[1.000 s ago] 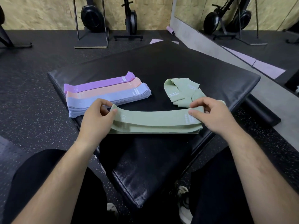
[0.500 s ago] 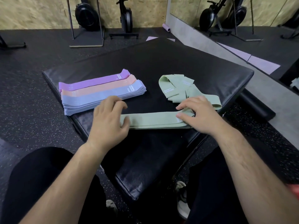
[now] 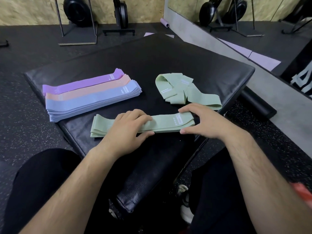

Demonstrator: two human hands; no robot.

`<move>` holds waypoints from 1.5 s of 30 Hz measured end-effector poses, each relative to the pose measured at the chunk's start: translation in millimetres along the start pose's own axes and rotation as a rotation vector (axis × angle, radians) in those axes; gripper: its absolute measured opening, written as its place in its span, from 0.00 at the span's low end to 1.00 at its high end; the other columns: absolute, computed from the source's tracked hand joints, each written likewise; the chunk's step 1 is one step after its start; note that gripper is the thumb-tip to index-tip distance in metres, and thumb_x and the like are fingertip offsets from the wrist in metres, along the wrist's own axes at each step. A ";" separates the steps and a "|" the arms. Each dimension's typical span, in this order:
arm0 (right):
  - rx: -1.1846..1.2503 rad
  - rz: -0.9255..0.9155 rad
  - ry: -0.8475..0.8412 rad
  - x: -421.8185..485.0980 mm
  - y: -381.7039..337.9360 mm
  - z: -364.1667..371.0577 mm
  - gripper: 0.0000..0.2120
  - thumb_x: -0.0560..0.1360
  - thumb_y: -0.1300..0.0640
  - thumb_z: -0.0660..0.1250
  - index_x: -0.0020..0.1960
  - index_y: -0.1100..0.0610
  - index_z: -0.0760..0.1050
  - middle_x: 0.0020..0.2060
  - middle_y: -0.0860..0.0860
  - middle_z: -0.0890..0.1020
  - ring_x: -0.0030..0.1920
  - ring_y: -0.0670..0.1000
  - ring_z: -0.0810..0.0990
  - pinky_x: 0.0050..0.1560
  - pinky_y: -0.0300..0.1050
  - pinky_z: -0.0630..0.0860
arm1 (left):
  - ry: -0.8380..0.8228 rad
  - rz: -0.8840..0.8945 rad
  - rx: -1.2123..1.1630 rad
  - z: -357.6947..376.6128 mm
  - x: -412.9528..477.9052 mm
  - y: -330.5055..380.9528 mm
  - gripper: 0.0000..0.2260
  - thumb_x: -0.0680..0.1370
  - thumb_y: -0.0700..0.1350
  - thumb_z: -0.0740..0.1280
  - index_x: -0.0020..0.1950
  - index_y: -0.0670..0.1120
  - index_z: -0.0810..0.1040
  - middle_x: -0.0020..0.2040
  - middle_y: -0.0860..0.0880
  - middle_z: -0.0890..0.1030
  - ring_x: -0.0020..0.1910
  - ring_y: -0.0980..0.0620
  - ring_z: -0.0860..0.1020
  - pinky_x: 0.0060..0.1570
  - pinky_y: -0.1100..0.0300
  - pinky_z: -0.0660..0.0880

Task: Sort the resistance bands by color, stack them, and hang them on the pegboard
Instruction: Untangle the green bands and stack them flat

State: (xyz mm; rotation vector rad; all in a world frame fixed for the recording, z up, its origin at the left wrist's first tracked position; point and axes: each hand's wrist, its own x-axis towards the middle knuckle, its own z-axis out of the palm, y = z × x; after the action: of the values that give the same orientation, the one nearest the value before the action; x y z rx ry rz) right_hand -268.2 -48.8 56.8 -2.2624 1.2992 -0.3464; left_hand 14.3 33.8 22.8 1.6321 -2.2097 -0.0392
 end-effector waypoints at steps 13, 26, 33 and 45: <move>0.051 -0.071 0.018 -4.6 3.6 0.9 0.28 0.66 0.44 0.80 0.64 0.43 0.77 0.62 0.36 0.73 0.64 0.36 0.70 0.65 0.32 0.64 | -0.104 -0.023 -0.014 2.1 5.9 -6.7 0.29 0.74 0.72 0.54 0.71 0.62 0.71 0.65 0.60 0.74 0.64 0.54 0.71 0.61 0.59 0.59; 0.111 -0.049 0.080 -0.3 5.3 11.1 0.20 0.68 0.34 0.70 0.57 0.41 0.79 0.58 0.37 0.74 0.61 0.39 0.73 0.61 0.37 0.69 | -0.098 -0.042 -0.030 2.9 14.9 5.4 0.27 0.75 0.73 0.54 0.69 0.62 0.71 0.63 0.61 0.73 0.61 0.57 0.71 0.61 0.58 0.59; 0.193 -0.001 0.249 15.3 3.3 3.5 0.11 0.78 0.38 0.63 0.52 0.41 0.80 0.55 0.36 0.75 0.61 0.40 0.72 0.65 0.45 0.71 | -0.094 -0.051 -0.067 9.0 76.5 36.8 0.28 0.78 0.70 0.51 0.68 0.57 0.75 0.71 0.55 0.71 0.70 0.54 0.70 0.67 0.51 0.64; 0.159 -0.020 0.256 25.3 0.1 0.6 0.25 0.73 0.30 0.54 0.54 0.43 0.80 0.55 0.36 0.75 0.62 0.41 0.72 0.66 0.49 0.72 | -0.214 -0.065 0.147 22.1 121.5 33.9 0.22 0.82 0.62 0.53 0.61 0.51 0.78 0.60 0.53 0.78 0.58 0.46 0.76 0.49 0.52 0.71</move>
State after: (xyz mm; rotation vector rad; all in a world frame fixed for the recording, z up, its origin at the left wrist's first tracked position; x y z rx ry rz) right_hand -255.1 -70.3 55.4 -2.1500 1.3211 -0.7398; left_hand -53.5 -72.2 46.5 1.8560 -2.3659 -0.0742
